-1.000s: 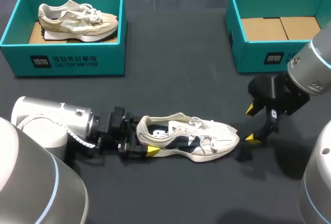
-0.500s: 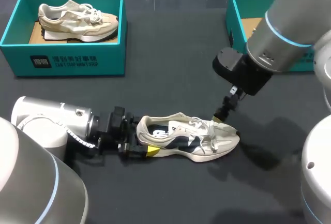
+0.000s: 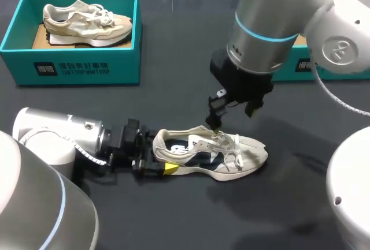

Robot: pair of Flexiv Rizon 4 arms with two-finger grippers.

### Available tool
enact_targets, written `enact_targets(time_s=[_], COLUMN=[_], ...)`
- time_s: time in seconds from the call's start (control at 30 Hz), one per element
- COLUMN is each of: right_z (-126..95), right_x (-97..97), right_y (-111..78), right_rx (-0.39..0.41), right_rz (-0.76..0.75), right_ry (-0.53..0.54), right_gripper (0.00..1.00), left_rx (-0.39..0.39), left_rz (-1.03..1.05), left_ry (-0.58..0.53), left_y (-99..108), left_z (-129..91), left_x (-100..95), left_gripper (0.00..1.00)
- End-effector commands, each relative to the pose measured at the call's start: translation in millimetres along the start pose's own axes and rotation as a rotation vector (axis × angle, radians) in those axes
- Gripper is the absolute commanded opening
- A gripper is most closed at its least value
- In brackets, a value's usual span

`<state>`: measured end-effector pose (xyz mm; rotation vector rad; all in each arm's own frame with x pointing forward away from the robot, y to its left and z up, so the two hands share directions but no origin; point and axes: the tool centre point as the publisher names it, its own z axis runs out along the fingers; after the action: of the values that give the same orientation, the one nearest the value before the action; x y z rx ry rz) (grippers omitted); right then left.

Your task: Take the shoe out of the shoebox, open the shoe tongue, remove and reinsert the insole, then place the shoe into the shoebox

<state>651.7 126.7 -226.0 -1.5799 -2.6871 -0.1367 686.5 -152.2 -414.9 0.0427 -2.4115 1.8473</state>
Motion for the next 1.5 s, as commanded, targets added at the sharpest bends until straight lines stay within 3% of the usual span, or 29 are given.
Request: enact_targets(time_s=[0.03,0.27,0.43,0.67,0.97,1.33,1.5], right_z=[5,5,16,32,42,42,62], right_x=[7.8,7.8,13.2,22.1,23.8,23.8,36.3], right_y=[9.6,9.6,12.2,9.4,17.5,17.5,37.4], right_rx=[0.217,0.217,0.228,0.14,0.039,0.039,0.045], right_rz=[0.145,0.145,0.324,0.427,0.471,0.471,0.481], right_ry=[-0.118,-0.118,-0.19,-0.247,-0.287,-0.287,-0.355], right_gripper=[1.0,1.0,1.0,1.0,1.0,1.0,1.0], left_rx=[-0.002,-0.002,-0.002,-0.002,-0.002,-0.002,-0.002], left_rz=[0.0,0.0,0.0,0.0,0.0,0.0,0.0], left_ry=[-0.002,-0.002,-0.002,-0.002,-0.002,-0.002,-0.002], left_y=[0,0,0,0,0,0,0], left_z=[0,0,0,0,0,0,0], left_x=[-0.5,-0.5,-0.5,-0.5,-0.5,-0.5,-0.5], left_gripper=[0.0,0.0,0.0,0.0,0.0,0.0,0.0])
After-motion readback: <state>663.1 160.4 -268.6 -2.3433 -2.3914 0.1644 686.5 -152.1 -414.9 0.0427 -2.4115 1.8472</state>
